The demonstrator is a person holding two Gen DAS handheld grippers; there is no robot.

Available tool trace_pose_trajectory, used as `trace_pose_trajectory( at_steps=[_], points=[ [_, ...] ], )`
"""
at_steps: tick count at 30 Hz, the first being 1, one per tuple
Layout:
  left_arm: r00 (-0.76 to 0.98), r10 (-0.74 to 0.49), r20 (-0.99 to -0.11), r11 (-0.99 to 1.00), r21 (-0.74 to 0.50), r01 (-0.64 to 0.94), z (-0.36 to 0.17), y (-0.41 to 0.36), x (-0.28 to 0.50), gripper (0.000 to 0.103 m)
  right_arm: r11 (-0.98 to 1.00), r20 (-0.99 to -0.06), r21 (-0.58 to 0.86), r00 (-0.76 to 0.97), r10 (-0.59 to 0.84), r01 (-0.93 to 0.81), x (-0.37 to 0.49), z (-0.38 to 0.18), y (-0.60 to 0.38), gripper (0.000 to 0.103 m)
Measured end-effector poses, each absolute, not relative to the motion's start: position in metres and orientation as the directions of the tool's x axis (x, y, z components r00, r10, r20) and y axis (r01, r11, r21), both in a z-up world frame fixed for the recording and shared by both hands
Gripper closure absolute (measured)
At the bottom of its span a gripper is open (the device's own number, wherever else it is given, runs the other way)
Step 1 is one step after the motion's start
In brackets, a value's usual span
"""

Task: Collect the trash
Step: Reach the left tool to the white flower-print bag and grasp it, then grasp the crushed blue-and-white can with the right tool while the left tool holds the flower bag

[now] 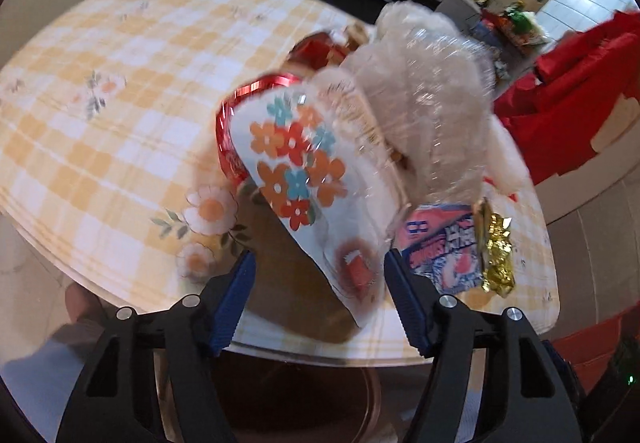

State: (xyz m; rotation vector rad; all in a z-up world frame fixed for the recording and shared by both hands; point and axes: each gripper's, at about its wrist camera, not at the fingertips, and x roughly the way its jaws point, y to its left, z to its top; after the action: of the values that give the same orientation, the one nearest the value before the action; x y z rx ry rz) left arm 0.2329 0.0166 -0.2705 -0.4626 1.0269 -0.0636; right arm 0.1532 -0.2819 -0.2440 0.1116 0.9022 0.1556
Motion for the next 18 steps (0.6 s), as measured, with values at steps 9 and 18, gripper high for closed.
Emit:
trace_pose_trajectory(
  at_steps=[9,18],
  points=[
    [0.501,-0.329,-0.8,0.882,-0.45,-0.138,-0.292,0.01,0.247,0.065,0.99,-0.788,0.087,0.601,0.137,-0.111,0.172,-0.26,-0.282,0.006],
    [0.6,-0.345,-0.722,0.901,-0.434,-0.004,-0.251,0.004,0.23,0.095,0.981,-0.772,0.176,0.607,0.191,-0.085,0.192,-0.26,-0.293,0.006]
  ],
)
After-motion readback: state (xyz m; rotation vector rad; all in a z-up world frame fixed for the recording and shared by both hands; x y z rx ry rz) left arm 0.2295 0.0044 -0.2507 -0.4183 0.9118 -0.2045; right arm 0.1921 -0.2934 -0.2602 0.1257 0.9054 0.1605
